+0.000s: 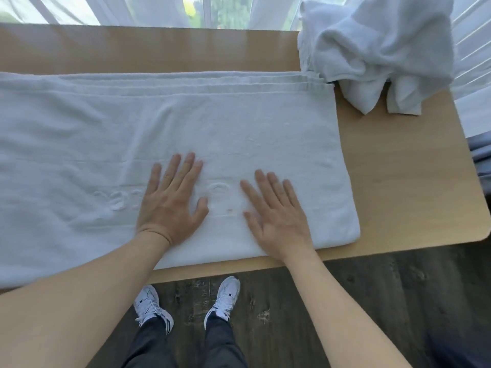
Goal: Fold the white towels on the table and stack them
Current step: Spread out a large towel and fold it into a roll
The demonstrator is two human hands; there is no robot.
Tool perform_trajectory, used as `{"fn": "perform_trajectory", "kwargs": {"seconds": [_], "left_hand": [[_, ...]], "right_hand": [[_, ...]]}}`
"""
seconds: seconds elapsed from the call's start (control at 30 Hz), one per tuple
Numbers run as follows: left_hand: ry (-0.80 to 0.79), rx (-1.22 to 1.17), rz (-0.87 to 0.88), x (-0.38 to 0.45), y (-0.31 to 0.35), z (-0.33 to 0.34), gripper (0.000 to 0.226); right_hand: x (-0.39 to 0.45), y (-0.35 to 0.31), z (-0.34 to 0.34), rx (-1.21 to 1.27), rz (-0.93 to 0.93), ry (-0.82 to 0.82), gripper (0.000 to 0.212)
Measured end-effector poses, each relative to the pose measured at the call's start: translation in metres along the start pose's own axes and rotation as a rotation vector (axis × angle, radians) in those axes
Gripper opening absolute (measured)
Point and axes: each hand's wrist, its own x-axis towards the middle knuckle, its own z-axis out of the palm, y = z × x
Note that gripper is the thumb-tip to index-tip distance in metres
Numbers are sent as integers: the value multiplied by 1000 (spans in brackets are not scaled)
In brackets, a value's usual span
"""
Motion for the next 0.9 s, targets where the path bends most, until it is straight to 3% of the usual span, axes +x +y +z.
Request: {"fn": "perform_trajectory", "kwargs": {"seconds": [0.1, 0.17, 0.23, 0.33, 0.37, 0.43, 0.57, 0.63, 0.73, 0.77, 0.9], "left_hand": [[6, -11, -3, 1, -1, 2, 73], [0, -15, 5, 2, 0, 0, 73], [-9, -22, -1, 0, 0, -2, 74], [22, -28, 9, 1, 1, -3, 74], [29, -32, 14, 1, 0, -3, 74], [35, -36, 18, 0, -1, -1, 73], [39, -37, 23, 1, -2, 1, 73], [42, -31, 20, 0, -2, 2, 74], [20, -30, 13, 2, -2, 0, 74], [18, -24, 16, 3, -1, -1, 73], [2, -36, 1, 2, 2, -6, 72]], "right_hand": [[-7, 64, -10, 32, 419, 27, 64], [2, 65, -15, 65, 634, 54, 68], [22, 24, -15, 131, 501, 126, 71], [60, -21, -13, 105, -22, 65, 65], [76, -15, -17, 68, -91, 38, 63], [110, 23, -27, 13, 51, 20, 63], [147, 90, -55, 122, 588, 53, 63], [152, 68, -59, 186, 520, 142, 65], [144, 53, -51, 68, 106, 50, 63], [145, 65, -51, 24, 112, 9, 63], [166, 104, -60, 139, 566, 68, 68]]}}
